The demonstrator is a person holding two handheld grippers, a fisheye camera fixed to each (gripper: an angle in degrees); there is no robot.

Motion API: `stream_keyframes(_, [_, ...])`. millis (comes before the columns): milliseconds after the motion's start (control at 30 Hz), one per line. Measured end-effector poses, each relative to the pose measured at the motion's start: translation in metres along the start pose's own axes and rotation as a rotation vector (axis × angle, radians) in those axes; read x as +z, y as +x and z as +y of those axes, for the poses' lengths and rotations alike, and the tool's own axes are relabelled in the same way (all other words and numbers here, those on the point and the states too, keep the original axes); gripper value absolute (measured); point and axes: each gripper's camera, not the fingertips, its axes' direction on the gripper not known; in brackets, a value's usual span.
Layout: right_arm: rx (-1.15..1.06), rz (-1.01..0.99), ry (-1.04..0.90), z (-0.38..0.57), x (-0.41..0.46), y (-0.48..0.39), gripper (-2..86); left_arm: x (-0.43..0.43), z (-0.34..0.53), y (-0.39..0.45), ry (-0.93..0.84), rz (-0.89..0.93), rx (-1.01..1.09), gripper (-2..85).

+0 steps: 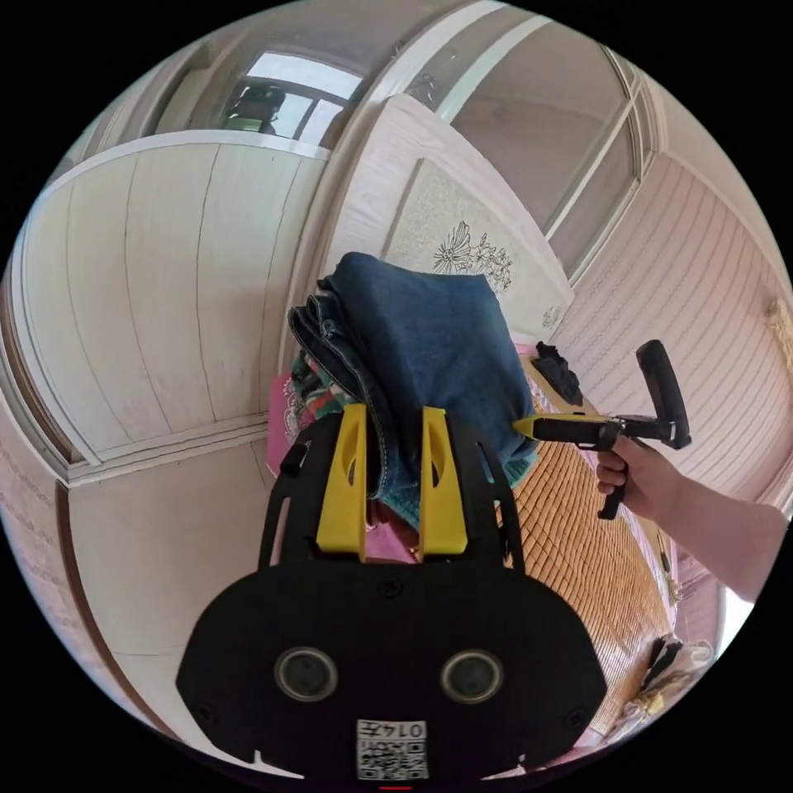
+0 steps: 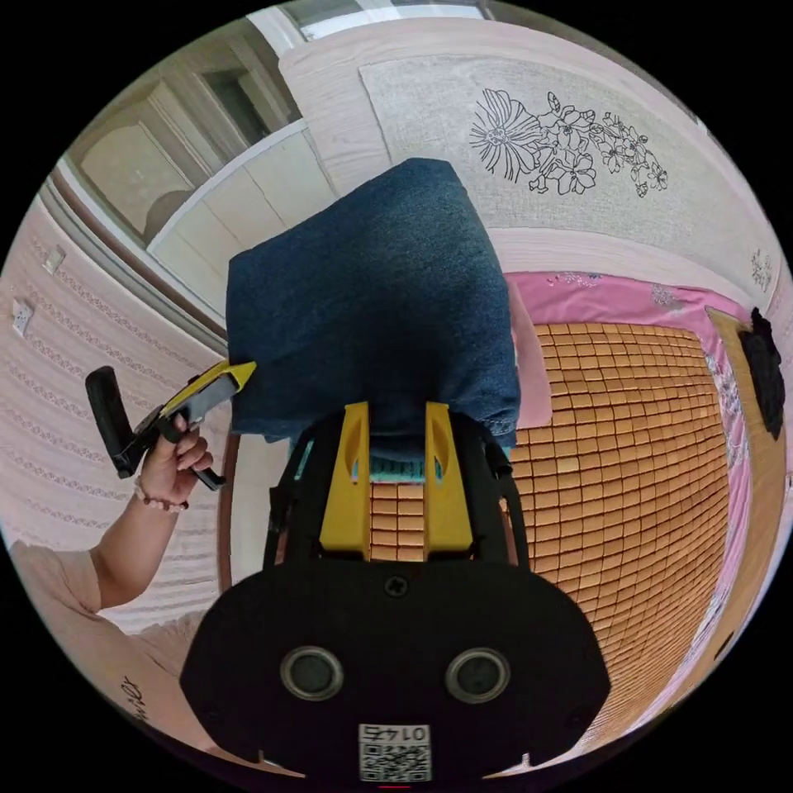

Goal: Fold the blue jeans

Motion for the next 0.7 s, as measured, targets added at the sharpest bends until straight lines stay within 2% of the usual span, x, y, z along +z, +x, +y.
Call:
stream_keyframes(133, [-0.134,0.058,0.131,0.093,-0.088,-0.032,8.9,-0.053,0.061,0.031,0.037,0.08,0.163,7.8])
stream_keyframes(200, [-0.127,0.186,0.201,0.17,-0.124,-0.047,8.1,-0.068,0.095,0.056,-0.012,0.093,0.255,7.5])
stream_keyframes(267, [-0.027,0.451,0.268,0.295,-0.163,-0.068,7.9,-0.085,0.144,0.106,-0.071,0.031,0.43,7.4])
stream_keyframes(300, [0.001,0.531,0.278,0.327,-0.171,-0.075,8.1,-0.088,0.157,0.121,-0.084,0.017,0.479,7.4])
stream_keyframes(367, [0.164,0.805,0.26,0.451,-0.203,-0.106,8.3,-0.103,0.209,0.185,-0.126,0.103,0.659,7.0])
stream_keyframes(467, [0.387,0.997,0.167,0.582,-0.249,-0.148,7.9,-0.124,0.273,0.266,-0.113,0.357,0.871,6.2])
stream_keyframes(700, [0.933,1.021,0.162,0.809,-0.35,-0.232,8.7,-0.175,0.399,0.428,0.0,0.703,1.142,4.8])
